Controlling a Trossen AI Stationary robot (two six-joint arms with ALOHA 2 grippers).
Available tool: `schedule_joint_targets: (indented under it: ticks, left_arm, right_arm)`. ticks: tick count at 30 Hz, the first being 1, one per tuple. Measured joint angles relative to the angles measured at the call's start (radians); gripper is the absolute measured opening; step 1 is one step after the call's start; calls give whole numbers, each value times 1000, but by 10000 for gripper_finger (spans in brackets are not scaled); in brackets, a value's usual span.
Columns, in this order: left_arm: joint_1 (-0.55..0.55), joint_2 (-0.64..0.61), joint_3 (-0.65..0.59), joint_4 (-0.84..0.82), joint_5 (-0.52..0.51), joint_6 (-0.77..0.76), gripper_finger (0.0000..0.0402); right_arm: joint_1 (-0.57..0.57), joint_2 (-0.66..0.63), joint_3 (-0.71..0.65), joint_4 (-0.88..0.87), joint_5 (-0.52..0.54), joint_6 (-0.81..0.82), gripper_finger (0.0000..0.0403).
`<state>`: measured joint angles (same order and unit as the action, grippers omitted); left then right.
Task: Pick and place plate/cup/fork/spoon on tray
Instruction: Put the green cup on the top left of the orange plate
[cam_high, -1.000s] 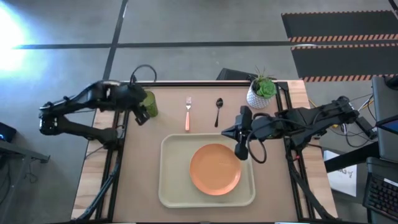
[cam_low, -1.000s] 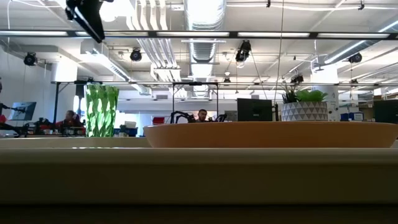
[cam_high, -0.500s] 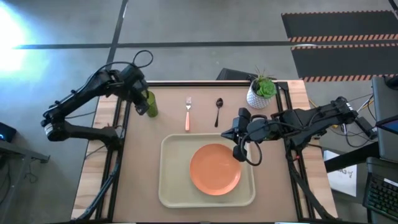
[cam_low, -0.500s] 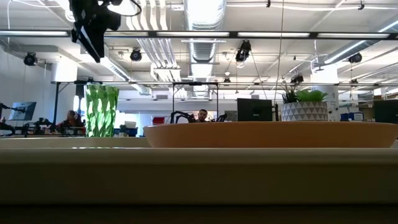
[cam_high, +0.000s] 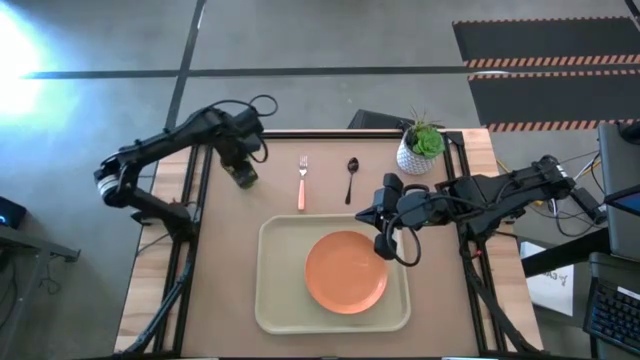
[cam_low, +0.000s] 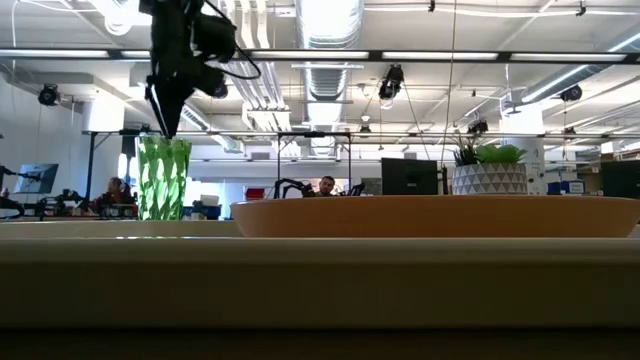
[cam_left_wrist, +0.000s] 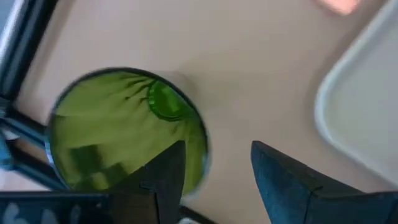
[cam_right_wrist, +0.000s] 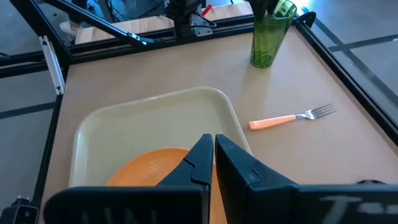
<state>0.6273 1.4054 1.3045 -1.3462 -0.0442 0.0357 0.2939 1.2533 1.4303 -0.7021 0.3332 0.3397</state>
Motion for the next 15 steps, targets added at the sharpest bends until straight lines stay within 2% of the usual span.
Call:
schedule_joint_targets:
  ticks: [12, 15]
  left_arm:
    - [0, 95, -1, -9, -45, 32, 165]
    - [0, 107, -1, -25, -45, 53, 146]
  right_arm:
    - [0, 0, 0, 0, 1, 0, 9]
    - [0, 0, 0, 0, 7, 0, 9]
